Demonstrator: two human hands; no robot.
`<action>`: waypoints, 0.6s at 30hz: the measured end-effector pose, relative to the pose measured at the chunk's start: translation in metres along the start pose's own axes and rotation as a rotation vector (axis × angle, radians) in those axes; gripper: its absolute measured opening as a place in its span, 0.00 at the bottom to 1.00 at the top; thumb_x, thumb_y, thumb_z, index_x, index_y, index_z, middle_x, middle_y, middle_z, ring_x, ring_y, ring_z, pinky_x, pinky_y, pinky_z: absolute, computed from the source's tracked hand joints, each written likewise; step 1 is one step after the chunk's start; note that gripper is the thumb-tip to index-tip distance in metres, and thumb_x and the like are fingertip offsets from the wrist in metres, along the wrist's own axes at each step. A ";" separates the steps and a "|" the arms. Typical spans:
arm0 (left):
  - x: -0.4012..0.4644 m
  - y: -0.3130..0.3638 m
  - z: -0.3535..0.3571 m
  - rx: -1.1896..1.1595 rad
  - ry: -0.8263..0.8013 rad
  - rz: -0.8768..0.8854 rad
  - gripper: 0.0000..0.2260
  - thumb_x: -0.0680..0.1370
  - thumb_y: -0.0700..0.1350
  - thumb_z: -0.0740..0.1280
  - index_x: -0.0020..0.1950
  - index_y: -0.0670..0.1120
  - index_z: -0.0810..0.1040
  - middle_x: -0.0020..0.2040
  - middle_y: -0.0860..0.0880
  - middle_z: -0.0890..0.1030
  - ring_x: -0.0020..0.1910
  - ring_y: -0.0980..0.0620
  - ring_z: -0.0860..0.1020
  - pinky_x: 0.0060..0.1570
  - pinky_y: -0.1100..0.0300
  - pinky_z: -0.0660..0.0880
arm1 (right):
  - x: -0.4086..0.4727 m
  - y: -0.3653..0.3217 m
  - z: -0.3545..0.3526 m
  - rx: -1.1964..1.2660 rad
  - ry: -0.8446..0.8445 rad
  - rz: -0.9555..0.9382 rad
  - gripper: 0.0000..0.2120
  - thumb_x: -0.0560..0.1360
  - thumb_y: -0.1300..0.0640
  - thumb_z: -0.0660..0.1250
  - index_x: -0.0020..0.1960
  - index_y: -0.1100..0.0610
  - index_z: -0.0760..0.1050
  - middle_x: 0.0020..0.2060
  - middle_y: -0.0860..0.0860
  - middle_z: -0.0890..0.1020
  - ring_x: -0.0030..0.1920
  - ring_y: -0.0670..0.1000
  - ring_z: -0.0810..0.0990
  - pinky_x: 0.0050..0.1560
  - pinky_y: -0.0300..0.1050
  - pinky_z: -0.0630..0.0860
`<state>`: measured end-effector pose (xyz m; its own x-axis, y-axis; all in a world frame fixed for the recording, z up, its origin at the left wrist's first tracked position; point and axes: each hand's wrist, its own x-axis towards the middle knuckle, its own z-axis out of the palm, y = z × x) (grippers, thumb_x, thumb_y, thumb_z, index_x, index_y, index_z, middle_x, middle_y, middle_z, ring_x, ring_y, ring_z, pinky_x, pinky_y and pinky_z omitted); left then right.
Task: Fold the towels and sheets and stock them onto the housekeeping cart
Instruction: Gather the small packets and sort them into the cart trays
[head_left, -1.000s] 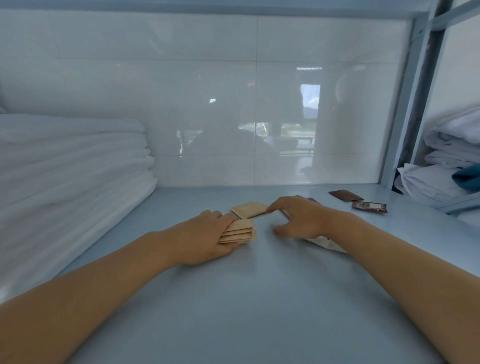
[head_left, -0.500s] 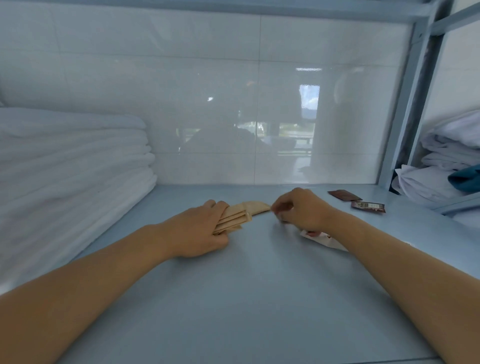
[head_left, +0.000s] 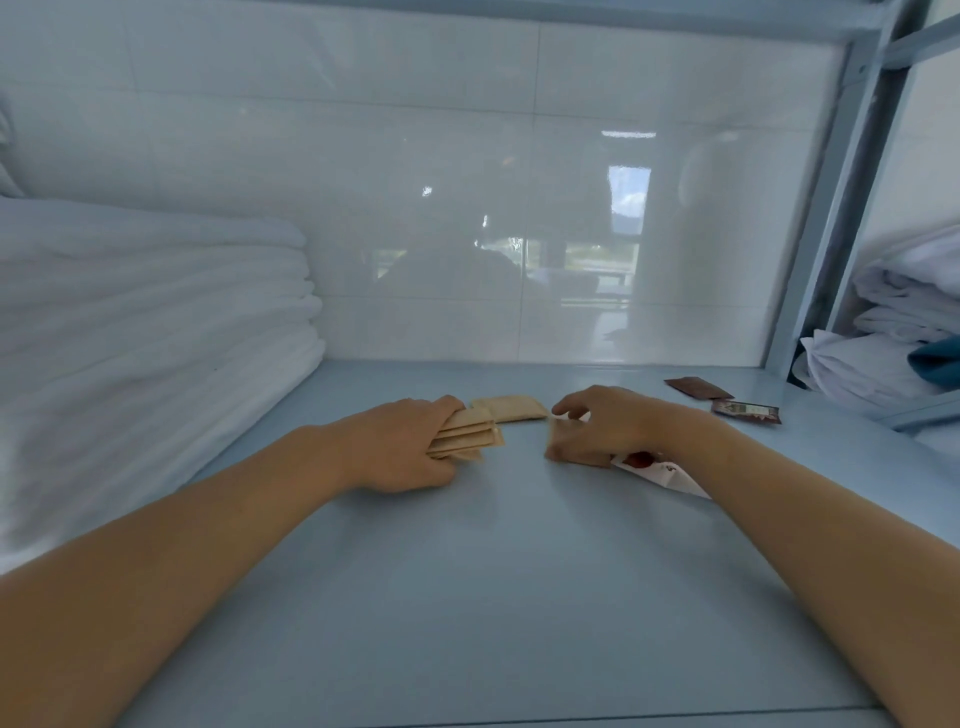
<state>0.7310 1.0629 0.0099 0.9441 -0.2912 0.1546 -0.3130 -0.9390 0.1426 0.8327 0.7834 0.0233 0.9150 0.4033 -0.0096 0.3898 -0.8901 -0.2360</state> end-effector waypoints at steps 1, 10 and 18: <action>0.000 0.000 0.000 -0.001 0.006 -0.002 0.21 0.75 0.56 0.66 0.67 0.58 0.66 0.51 0.53 0.78 0.47 0.54 0.77 0.50 0.52 0.75 | -0.002 0.002 -0.002 0.034 -0.007 -0.007 0.48 0.54 0.21 0.70 0.71 0.38 0.71 0.63 0.38 0.75 0.60 0.47 0.77 0.54 0.48 0.81; 0.003 -0.006 -0.006 0.021 0.034 -0.044 0.16 0.78 0.54 0.65 0.63 0.54 0.67 0.51 0.51 0.76 0.47 0.51 0.77 0.52 0.50 0.76 | 0.010 -0.001 -0.015 0.367 0.203 0.045 0.05 0.76 0.58 0.73 0.51 0.54 0.85 0.49 0.53 0.84 0.41 0.51 0.81 0.34 0.41 0.77; 0.001 -0.025 -0.012 0.071 0.022 -0.128 0.19 0.79 0.55 0.66 0.67 0.53 0.67 0.52 0.50 0.75 0.49 0.49 0.76 0.54 0.50 0.75 | 0.050 -0.042 -0.006 0.755 0.363 0.136 0.11 0.76 0.72 0.65 0.45 0.59 0.82 0.48 0.58 0.82 0.47 0.58 0.84 0.41 0.49 0.85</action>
<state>0.7382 1.0882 0.0183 0.9731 -0.1647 0.1610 -0.1811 -0.9790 0.0932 0.8630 0.8400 0.0387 0.9757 0.0952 0.1974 0.2184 -0.4932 -0.8420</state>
